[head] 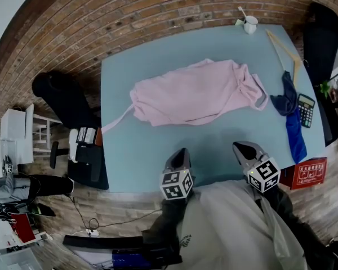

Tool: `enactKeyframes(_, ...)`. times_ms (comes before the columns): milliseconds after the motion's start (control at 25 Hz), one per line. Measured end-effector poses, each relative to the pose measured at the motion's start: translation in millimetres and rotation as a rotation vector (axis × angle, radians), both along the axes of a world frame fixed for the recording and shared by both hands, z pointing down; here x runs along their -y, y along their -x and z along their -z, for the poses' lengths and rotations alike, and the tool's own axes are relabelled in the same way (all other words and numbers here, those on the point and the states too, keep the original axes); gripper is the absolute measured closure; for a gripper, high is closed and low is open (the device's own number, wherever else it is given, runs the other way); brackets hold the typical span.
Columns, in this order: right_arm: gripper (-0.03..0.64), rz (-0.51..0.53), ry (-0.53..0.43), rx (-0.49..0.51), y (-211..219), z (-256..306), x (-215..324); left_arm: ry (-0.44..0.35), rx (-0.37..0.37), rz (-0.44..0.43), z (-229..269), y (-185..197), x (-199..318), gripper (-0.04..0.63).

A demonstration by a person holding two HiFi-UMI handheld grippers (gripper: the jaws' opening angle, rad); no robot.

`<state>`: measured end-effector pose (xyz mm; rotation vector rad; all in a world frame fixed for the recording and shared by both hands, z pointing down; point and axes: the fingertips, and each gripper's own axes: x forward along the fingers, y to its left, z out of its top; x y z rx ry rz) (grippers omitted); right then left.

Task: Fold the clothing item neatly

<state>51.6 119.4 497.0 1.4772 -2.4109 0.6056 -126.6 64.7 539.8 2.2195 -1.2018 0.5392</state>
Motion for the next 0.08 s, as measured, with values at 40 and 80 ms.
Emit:
enactKeyframes(40, 0.615, 0.001, 0.001, 0.000, 0.1, -0.2, -0.2, 0.000, 0.000, 0.000, -0.2, 0.0, -0.2, 0.588)
enactKeyframes(80, 0.615, 0.001, 0.001, 0.000, 0.1, -0.3, -0.3, 0.001, 0.000, 0.000, -0.3, 0.0, -0.4, 0.588)
